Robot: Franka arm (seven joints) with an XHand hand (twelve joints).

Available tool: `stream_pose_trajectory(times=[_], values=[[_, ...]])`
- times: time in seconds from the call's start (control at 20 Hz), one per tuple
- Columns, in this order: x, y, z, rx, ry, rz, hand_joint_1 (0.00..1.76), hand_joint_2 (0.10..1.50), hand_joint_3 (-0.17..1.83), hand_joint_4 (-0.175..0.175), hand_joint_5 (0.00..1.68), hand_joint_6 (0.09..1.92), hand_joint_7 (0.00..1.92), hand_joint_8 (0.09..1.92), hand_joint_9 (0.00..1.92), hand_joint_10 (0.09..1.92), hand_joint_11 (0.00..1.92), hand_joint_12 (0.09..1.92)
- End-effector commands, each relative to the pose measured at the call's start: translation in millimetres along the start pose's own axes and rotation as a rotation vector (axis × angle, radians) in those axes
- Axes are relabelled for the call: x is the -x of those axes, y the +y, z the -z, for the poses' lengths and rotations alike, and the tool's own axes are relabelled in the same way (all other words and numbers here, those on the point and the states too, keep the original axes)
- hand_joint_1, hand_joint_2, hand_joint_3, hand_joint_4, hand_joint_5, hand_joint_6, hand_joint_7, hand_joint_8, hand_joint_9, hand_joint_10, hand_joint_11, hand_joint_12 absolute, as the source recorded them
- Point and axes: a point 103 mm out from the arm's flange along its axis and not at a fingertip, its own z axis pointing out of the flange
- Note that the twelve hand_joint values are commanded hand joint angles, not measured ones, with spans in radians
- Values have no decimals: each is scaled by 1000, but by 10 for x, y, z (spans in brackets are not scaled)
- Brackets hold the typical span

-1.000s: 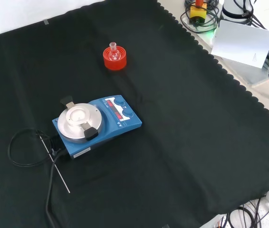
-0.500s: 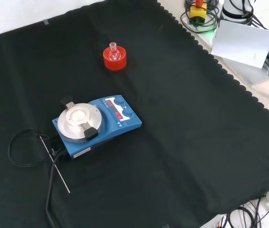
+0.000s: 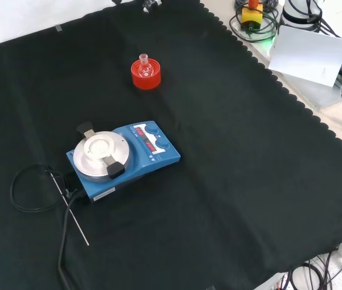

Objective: Pick up the round-bottom flask.

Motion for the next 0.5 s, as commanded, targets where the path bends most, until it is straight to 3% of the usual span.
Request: stream_pose_trajectory(times=[0.05,0.5], values=[[-10,-49,-315,-2,4,-19,894,733,599,-34,624,479,232,658,399,690,64,1408],[83,-77,-785,-63,10,-50,955,645,700,-36,691,621,253,678,431,690,77,1412]])
